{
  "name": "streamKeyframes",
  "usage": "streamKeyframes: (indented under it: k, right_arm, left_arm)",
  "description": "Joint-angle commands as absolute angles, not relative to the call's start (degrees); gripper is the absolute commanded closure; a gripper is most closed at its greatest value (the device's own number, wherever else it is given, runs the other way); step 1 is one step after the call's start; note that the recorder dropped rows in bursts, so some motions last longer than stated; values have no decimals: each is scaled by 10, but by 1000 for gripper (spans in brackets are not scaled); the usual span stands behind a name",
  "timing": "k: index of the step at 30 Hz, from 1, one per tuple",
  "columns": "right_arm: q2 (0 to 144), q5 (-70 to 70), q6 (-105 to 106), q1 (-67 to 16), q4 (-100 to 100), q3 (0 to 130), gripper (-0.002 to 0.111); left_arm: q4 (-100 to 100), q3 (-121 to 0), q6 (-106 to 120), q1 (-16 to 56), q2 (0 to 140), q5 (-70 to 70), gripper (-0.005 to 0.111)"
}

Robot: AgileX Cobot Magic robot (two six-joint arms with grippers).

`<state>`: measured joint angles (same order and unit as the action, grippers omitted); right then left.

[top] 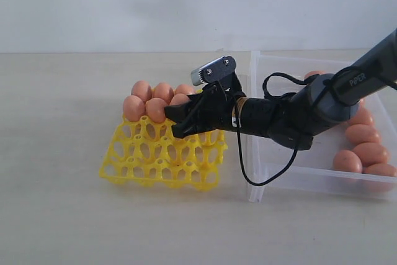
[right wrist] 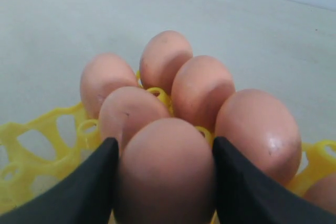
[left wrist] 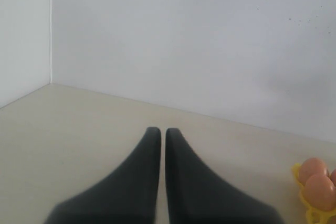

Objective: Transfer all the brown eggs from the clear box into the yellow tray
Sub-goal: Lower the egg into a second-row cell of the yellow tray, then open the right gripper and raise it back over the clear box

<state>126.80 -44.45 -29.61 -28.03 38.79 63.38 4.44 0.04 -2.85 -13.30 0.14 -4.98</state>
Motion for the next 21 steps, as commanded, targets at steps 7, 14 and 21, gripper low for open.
streamKeyframes:
  k: [7, 14, 21]
  right_arm:
    - [1265, -442, -287, -280, 379, 636, 53]
    - [1206, -447, -288, -280, 392, 636, 53]
    - [1125, -348, -394, -280, 487, 636, 53]
  left_arm:
    - [49, 0, -34, -134, 0, -43, 103]
    - [49, 0, -34, -134, 0, -43, 103]
    - [49, 0, -34, -134, 0, -44, 103]
